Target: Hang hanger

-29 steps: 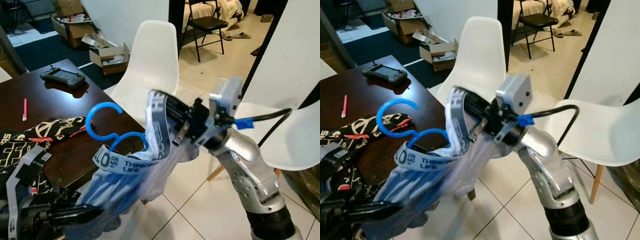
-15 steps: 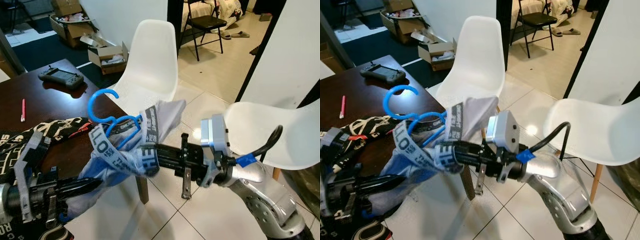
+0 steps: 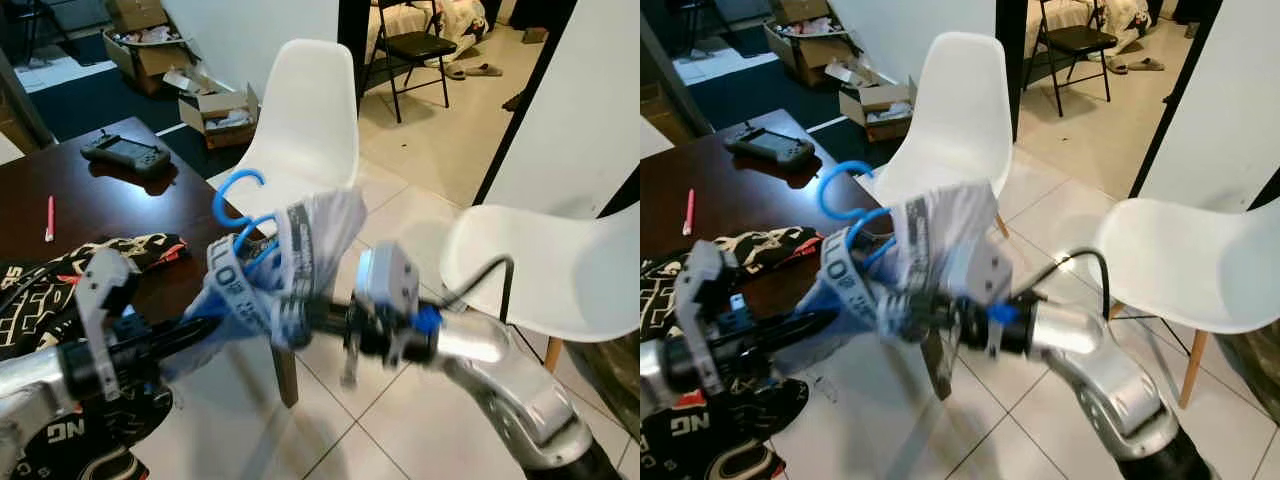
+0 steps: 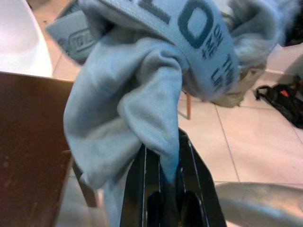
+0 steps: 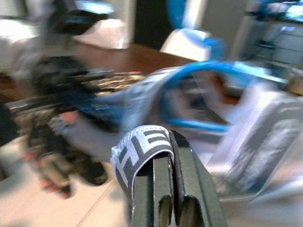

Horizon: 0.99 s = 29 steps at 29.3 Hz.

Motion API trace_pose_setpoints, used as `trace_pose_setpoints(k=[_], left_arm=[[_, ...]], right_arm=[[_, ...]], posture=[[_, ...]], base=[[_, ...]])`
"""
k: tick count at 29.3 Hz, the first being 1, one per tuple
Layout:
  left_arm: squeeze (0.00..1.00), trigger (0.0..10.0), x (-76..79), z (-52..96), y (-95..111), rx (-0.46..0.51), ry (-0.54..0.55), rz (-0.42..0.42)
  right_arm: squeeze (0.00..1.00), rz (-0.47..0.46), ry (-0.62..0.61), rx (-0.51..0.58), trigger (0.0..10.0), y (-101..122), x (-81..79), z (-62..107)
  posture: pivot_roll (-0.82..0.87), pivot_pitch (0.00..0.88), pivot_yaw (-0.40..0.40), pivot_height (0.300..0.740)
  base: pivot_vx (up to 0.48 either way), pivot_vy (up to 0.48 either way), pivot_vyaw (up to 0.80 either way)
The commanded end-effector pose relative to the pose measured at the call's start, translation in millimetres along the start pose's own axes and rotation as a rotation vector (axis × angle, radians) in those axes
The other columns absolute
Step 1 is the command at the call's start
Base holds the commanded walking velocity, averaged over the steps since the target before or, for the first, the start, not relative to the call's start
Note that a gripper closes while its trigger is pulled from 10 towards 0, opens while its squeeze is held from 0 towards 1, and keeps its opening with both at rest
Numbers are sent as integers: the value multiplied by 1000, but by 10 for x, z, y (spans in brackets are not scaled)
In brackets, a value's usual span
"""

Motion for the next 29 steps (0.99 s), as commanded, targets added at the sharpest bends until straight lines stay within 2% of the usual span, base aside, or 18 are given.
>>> trace_pose_setpoints(k=[1, 2, 4, 7, 8, 12, 13, 16, 19, 20, 21, 22, 23, 24, 25, 26, 29], left_arm=[[0, 10000, 38, -32, 25, 16, -1, -23], [0, 10000, 45, -41, 29, 22, -2, -25], [0, 10000, 36, -54, 44, 33, 2, -28], [0, 10000, 18, -49, 43, 31, 5, -35], [0, 10000, 6, -45, 40, 29, 7, -39], [0, 10000, -33, -34, 41, 27, 22, -57], [0, 10000, -33, -34, 41, 27, 22, -57], [0, 10000, -82, -19, 48, 33, 51, -67], [0, 10000, -88, -15, 47, 31, 55, -72], [0, 10000, -93, -16, 53, 37, 59, -69], [0, 10000, -93, -16, 53, 37, 59, -69], [0, 10000, -98, -18, 59, 42, 63, -68], [0, 10000, -98, -18, 59, 42, 63, -68], [0, 10000, -102, -20, 64, 46, 67, -68], [0, 10000, -101, -21, 66, 48, 67, -68], [0, 10000, -101, -22, 66, 47, 66, -69], [0, 10000, -95, -24, 63, 46, 61, -69]], right_arm=[[1000, -9, -74, 37, 10000, 38, 119, 3], [1000, -14, -113, 63, 10000, 77, 186, 1], [1000, -42, -119, 110, 10000, 143, 213, 13], [1000, -74, -78, 131, 10000, 168, 169, 31], [1000, -98, -31, 125, 10000, 152, 113, 52], [1000, -120, 153, 15, 10000, -14, -114, 204], [1000, -120, 153, 15, 10000, -14, -114, 204], [1000, -110, 221, -110, 10000, -155, -171, 355], [1000, -110, 236, -140, 10000, -186, -184, 390], [1000, -80, 214, -236, 10000, -327, -134, 456], [1000, -80, 214, -236, 10000, -327, -134, 456], [1000, -61, 170, -309, 10000, -429, -47, 522], [1000, -61, 170, -309, 10000, -429, -47, 522], [1000, -22, 130, -383, 10000, -522, 43, 597], [1000, -17, 103, -383, 10000, -505, 107, 638], [1000, -22, 85, -335, 10000, -419, 149, 637], [1000, -28, 74, -272, 10000, -315, 175, 618]], posture=[[61, 130, 19, 740], [61, 130, 19, 740], [60, 126, 18, 740], [60, 124, 17, 740], [60, 123, 17, 740], [61, 120, 13, 740], [61, 120, 13, 740], [62, 121, 11, 740], [62, 121, 11, 740], [62, 123, 11, 740], [62, 123, 11, 740], [64, 124, 9, 740], [64, 124, 9, 740], [64, 124, 9, 740], [62, 126, 11, 740], [64, 127, 11, 740], [64, 127, 11, 740]], base=[[0, 0, 0], [0, 0, 0], [0, 0, 0], [0, 0, 0], [0, 0, 0], [0, 0, 0], [0, 0, 0], [0, 0, 0], [0, 0, 0], [0, 0, 0], [0, 0, 0], [0, 0, 0], [0, 0, 0], [0, 0, 0], [0, 0, 0], [0, 0, 0], [0, 0, 0]])
Point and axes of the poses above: a point about 5 cm out from each wrist's last joint towards the gripper, its own z axis pointing back from the gripper into the wrist, its own y axis along the axis of the wrist's last joint, x = y × z, the point moved 4 cm from there along -z, pointing out of the wrist towards the gripper, and after that the axes turned 14 degrees about -z, right-handed, at the moved point
